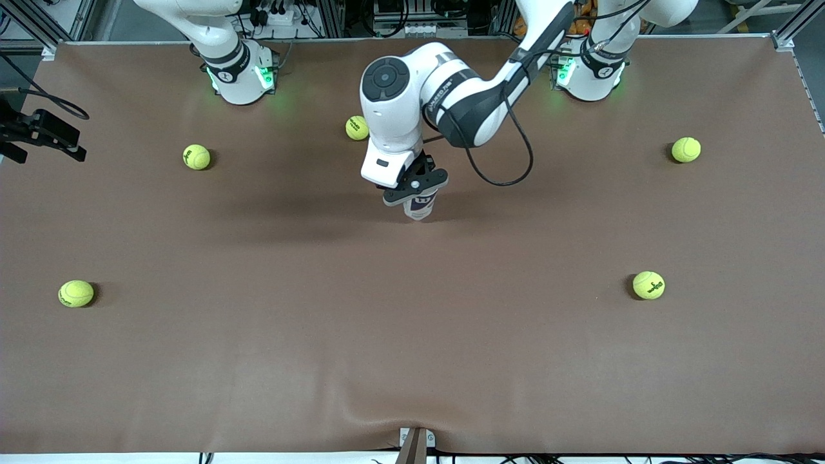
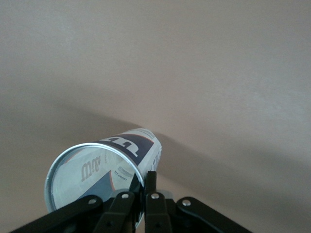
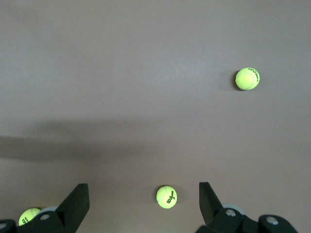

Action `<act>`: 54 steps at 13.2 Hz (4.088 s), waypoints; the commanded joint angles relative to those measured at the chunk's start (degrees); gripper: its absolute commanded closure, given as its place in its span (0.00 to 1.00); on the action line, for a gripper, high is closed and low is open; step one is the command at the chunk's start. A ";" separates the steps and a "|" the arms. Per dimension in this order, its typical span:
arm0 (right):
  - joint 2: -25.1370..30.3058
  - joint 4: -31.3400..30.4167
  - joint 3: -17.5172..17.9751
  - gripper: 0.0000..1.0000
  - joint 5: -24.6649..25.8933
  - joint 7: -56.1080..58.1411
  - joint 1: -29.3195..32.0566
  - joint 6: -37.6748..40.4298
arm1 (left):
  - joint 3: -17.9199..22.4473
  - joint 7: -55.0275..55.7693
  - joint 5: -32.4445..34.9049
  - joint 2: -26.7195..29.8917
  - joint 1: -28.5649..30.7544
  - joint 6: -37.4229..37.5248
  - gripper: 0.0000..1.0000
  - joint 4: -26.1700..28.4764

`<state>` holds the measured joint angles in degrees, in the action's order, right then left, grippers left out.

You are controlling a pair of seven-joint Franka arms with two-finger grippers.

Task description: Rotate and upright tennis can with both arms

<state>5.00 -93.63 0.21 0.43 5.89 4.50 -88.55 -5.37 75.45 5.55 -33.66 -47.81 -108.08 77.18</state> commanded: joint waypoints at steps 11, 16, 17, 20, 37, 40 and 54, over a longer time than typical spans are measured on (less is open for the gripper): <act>1.33 -1.12 0.41 0.00 0.19 0.27 1.21 -0.22 | 2.65 3.39 2.09 -2.64 -2.91 1.38 1.00 -2.13; 1.33 -1.03 0.41 0.00 0.19 0.35 1.21 0.49 | 2.65 3.48 2.09 -3.08 -2.64 1.29 0.76 -2.21; 1.33 -1.03 0.41 0.00 0.19 0.27 1.21 0.49 | 2.65 3.48 2.18 -2.99 -2.64 1.29 0.64 -2.13; 1.33 -1.12 0.41 0.00 0.19 0.26 1.21 0.49 | 2.65 3.39 2.18 -2.55 -2.55 1.29 0.57 -2.21; 1.33 -1.03 0.41 0.00 0.10 0.26 1.21 0.49 | 2.21 -7.12 -0.98 10.01 6.66 11.92 0.00 -2.30; 1.33 -1.03 0.41 0.00 0.10 0.26 1.21 0.49 | 2.30 -16.53 -1.16 13.52 12.02 14.38 0.00 -2.21; 1.07 -0.94 0.58 0.00 0.10 0.53 0.68 0.22 | 2.56 -55.91 -0.54 17.67 34.78 17.11 0.00 -1.68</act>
<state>5.00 -93.66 0.26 0.42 5.89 4.81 -88.20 -2.35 24.11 5.03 -17.69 -15.86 -91.84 74.41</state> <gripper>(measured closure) 0.000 0.000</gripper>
